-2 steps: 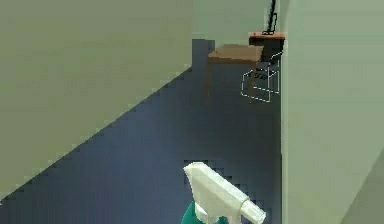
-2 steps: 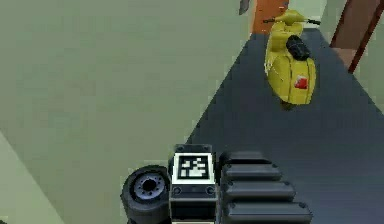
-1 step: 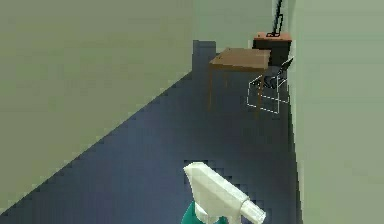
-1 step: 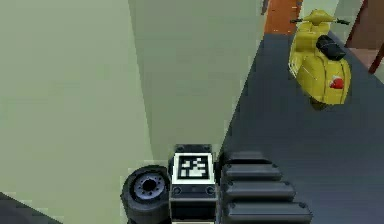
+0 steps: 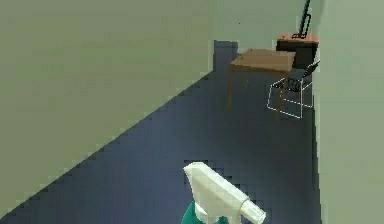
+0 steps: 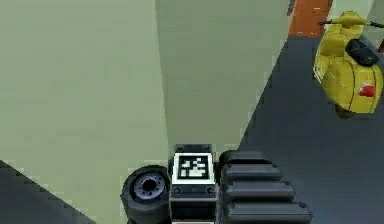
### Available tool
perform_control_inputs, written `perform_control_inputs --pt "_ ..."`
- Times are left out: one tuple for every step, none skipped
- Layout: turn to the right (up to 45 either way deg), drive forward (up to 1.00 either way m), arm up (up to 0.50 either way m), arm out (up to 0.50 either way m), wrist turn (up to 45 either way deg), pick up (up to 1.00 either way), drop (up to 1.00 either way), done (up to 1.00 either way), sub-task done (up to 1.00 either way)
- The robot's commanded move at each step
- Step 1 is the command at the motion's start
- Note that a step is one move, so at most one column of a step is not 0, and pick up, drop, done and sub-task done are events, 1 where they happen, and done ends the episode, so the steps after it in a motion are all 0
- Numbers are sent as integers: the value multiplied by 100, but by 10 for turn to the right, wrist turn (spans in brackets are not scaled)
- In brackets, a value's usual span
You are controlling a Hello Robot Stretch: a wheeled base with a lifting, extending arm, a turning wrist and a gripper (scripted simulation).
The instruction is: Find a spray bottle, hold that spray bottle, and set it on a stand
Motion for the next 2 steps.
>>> perform_control_inputs --pt "0 100 0 0 0 0 0 0 0" --pt "0 100 0 0 0 0 0 0 0"
